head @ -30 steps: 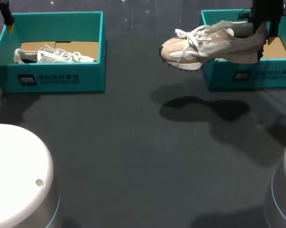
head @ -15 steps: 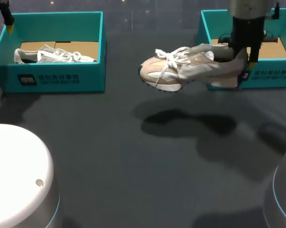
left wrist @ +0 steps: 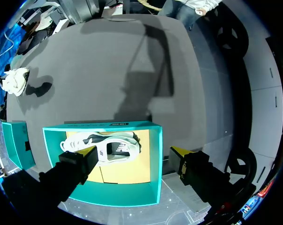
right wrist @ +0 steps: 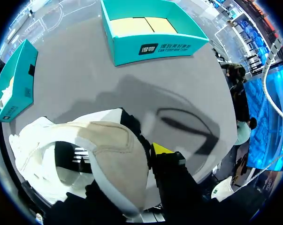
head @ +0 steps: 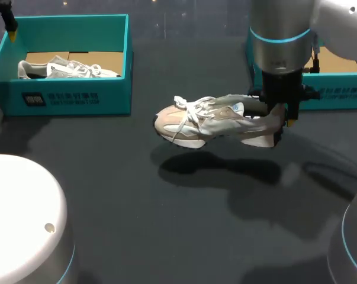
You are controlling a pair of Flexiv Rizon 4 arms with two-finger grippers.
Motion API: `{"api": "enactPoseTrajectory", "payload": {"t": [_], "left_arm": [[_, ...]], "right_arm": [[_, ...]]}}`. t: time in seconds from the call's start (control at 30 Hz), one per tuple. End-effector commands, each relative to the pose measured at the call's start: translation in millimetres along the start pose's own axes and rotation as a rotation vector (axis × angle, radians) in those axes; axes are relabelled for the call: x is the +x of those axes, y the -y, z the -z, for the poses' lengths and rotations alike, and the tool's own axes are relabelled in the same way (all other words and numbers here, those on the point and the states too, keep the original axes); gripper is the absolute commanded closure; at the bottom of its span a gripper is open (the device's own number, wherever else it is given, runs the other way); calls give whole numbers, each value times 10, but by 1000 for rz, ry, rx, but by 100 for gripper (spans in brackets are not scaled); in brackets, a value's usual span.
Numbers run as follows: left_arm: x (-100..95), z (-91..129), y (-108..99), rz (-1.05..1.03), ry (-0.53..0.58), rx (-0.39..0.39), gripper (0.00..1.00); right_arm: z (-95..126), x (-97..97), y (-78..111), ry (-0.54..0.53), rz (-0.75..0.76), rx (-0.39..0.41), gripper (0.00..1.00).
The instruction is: Take the shoe out of the shoebox, open the shoe tongue, remove and reinsert the insole, then place the shoe into the shoebox
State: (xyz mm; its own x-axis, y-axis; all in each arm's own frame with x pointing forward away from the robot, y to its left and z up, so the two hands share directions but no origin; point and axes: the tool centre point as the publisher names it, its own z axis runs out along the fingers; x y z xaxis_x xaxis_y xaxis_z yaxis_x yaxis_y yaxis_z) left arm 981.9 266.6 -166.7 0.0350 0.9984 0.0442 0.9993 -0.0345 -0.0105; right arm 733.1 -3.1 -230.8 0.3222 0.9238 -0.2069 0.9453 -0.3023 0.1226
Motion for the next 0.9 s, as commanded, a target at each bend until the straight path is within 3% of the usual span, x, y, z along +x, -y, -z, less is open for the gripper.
{"api": "enactPoseTrajectory", "payload": {"t": [0.03, 0.27, 0.53, 0.9], "left_arm": [[4, 3, 2, -1, -2, 0, 0], [4, 3, 2, -1, -2, 0, 0], [4, 3, 2, -1, -2, 0, 0], [4, 3, 2, -1, -2, 0, 0]], "right_arm": [[0, -41, 0, -10, 1, 0, 100], [0, -41, 0, -10, 1, 0, 100], [-415, 168, 331, 31, 61, 23, 100], [-879, 276, 649, -20, 63, 12, 100]]}}
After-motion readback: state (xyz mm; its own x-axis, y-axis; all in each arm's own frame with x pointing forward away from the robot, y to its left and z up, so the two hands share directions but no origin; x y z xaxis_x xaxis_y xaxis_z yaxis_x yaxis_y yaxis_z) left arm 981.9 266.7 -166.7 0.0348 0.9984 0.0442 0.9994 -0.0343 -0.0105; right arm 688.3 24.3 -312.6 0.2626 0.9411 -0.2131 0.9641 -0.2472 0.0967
